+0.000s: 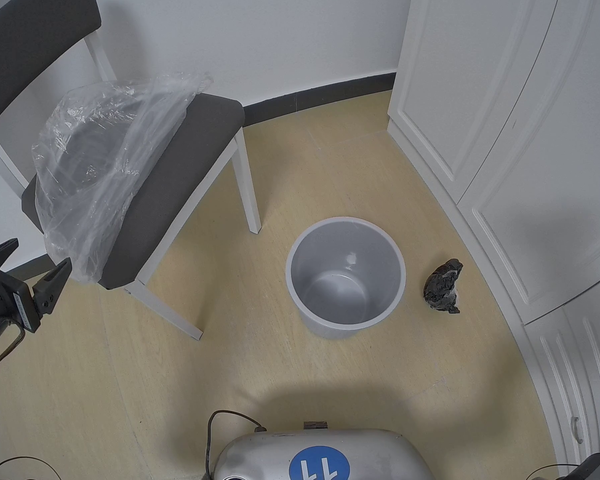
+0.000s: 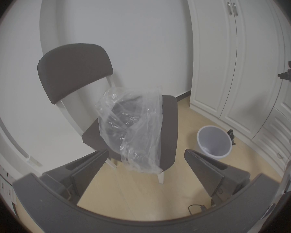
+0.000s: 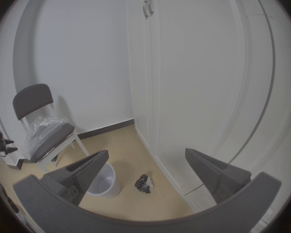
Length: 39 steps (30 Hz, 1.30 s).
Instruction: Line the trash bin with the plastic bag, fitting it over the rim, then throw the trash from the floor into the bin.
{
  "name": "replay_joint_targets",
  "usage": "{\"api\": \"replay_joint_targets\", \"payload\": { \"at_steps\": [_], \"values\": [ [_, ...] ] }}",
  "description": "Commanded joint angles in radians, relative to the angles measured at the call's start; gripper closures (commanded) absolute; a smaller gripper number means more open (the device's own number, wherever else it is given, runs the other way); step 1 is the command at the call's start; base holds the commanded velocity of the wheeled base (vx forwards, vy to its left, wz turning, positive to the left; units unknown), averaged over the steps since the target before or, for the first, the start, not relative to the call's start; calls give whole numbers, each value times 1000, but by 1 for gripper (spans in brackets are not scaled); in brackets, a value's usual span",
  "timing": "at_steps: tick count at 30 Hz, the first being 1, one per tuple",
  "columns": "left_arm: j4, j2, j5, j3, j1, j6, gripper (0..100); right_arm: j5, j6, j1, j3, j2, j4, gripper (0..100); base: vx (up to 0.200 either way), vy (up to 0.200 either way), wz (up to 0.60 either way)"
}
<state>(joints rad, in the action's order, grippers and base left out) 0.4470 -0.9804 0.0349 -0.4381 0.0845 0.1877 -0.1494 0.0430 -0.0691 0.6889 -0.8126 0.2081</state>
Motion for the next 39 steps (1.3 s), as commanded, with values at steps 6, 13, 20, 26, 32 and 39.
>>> {"api": "replay_joint_targets", "payload": {
  "at_steps": [6, 13, 20, 26, 32, 39],
  "values": [
    [4, -64, 80, 12, 84, 10, 0, -42, -68, -104, -45, 16, 4, 0, 0, 0, 0],
    [27, -116, 195, 35, 196, 10, 0, -56, -75, -120, -57, 6, 5, 0, 0, 0, 0],
    [156, -231, 226, 64, 182, 10, 0, -56, -77, -120, -58, 10, 4, 0, 0, 0, 0],
    [328, -356, 303, 87, 124, 12, 0, -56, -89, -120, -65, 12, 5, 0, 0, 0, 0],
    [366, -405, 312, 88, 112, 12, 0, -55, -98, -118, -68, 16, 7, 0, 0, 0, 0],
    [403, -409, 316, 84, 1, 44, 0, -56, -103, -118, -72, 24, 8, 0, 0, 0, 0]
  ]
}}
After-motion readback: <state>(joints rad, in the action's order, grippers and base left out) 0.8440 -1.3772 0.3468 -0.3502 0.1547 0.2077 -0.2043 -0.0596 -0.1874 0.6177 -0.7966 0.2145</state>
